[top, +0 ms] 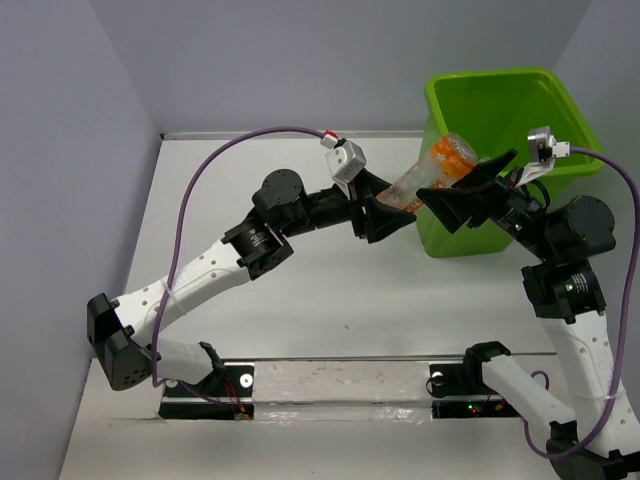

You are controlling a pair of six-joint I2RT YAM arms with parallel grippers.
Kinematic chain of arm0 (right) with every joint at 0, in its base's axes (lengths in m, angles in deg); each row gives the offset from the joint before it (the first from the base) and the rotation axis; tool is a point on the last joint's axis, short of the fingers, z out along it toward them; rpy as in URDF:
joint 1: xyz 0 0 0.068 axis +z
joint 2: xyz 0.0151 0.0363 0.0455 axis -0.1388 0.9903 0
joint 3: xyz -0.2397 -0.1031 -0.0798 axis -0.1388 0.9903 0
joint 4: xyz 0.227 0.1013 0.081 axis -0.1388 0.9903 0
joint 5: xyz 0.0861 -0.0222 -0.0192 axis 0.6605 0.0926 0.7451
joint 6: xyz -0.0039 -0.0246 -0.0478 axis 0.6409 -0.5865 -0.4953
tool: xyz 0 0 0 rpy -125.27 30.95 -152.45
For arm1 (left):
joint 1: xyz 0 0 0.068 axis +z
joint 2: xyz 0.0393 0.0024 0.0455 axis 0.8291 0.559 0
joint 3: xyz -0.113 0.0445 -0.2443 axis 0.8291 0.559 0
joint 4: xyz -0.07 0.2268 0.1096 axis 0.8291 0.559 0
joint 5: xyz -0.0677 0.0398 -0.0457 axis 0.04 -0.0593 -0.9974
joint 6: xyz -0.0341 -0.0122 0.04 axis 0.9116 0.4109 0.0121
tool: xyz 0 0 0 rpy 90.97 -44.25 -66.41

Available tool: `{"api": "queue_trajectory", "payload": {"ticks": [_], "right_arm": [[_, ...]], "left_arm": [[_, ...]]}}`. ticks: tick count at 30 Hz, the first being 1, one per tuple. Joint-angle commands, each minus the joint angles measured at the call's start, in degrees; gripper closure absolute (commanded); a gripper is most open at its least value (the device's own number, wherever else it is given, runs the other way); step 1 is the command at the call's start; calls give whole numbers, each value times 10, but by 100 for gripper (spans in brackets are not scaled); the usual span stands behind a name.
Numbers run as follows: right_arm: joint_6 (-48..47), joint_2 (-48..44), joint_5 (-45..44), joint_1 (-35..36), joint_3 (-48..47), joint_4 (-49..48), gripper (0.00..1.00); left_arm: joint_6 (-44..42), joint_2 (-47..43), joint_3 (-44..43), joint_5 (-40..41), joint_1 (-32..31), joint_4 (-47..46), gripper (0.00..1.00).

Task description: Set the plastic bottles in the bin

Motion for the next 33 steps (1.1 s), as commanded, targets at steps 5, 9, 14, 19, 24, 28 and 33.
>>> {"api": "queue_trajectory", "payload": {"ticks": [5,9,14,19,24,28,33], "right_arm": [[26,35,-4,0,-31,-76,13],[27,28,-62,0,-35,-88,55],[-41,42,-187,0,-115,-34,72],[-145,123,-325,0,-268,55,75],[-290,192,-492,0,-376,74,76],[-383,227,-578,0,-376,54,76],[-485,240,-680,-6,-275,-41,60]], "left_arm": [[-7,-7,-5,-20,-38,-39,50],[-6,-20,-5,11,-41,-33,24],[-19,-71,15,91,-42,20,1],[-45,-171,70,214,-42,134,1],[-57,-280,146,388,-42,235,1],[-46,-376,213,434,-41,280,1],[-38,-490,307,516,-42,287,1]]}}
